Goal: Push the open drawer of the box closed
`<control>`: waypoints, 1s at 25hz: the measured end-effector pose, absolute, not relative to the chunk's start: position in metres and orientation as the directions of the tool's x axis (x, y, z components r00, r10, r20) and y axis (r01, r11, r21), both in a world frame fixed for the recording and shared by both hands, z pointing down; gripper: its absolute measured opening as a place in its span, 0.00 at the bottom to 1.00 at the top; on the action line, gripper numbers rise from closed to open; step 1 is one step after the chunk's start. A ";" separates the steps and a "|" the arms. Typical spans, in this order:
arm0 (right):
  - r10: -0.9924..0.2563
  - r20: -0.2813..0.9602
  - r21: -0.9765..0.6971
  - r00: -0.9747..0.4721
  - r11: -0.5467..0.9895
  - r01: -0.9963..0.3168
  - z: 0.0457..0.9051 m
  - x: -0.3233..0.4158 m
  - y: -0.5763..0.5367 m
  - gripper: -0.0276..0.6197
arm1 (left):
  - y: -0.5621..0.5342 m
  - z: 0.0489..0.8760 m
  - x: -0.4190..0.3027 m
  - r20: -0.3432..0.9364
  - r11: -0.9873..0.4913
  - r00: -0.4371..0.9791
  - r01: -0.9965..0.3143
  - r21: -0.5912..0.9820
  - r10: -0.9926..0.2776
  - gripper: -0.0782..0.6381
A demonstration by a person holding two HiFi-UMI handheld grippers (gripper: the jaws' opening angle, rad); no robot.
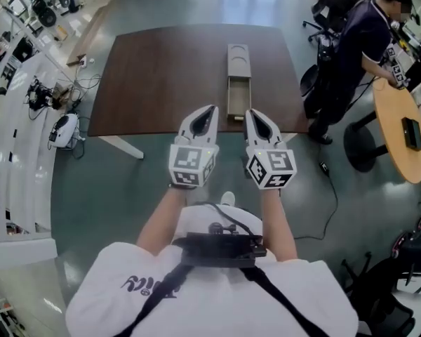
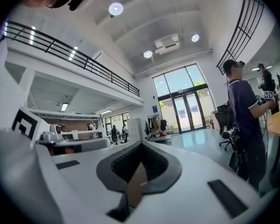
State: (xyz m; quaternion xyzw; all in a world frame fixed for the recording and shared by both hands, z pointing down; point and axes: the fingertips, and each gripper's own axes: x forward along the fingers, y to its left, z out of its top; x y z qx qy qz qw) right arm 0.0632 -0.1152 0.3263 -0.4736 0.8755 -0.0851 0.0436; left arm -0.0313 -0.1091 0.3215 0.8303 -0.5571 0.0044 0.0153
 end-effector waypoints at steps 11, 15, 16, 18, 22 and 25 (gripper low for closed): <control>-0.821 0.088 -0.308 -0.564 0.516 -0.799 0.388 0.091 -0.192 0.05 | -0.189 0.369 -0.014 0.088 -0.389 0.393 -0.919 0.054 -0.915 0.12; -0.837 0.135 -0.379 -0.531 0.451 -0.808 0.423 0.100 -0.208 0.05 | -0.214 0.399 -0.017 0.122 -0.428 0.434 -0.901 0.071 -0.893 0.12; -0.839 0.152 -0.394 -0.522 0.433 -0.811 0.434 0.103 -0.212 0.05 | -0.220 0.407 -0.016 0.132 -0.439 0.445 -0.896 0.075 -0.886 0.12; -0.841 0.197 -0.393 -0.505 0.404 -0.826 0.456 0.108 -0.219 0.05 | -0.232 0.423 -0.015 0.152 -0.454 0.462 -0.887 0.086 -0.874 0.12; -0.830 0.296 -0.391 -0.473 0.347 -0.853 0.509 0.111 -0.226 0.05 | -0.255 0.452 -0.016 0.184 -0.476 0.487 -0.873 0.103 -0.854 0.12; -0.814 0.351 -0.431 -0.464 0.299 -0.851 0.547 0.111 -0.230 0.05 | -0.271 0.471 -0.012 0.199 -0.504 0.512 -0.859 0.094 -0.836 0.12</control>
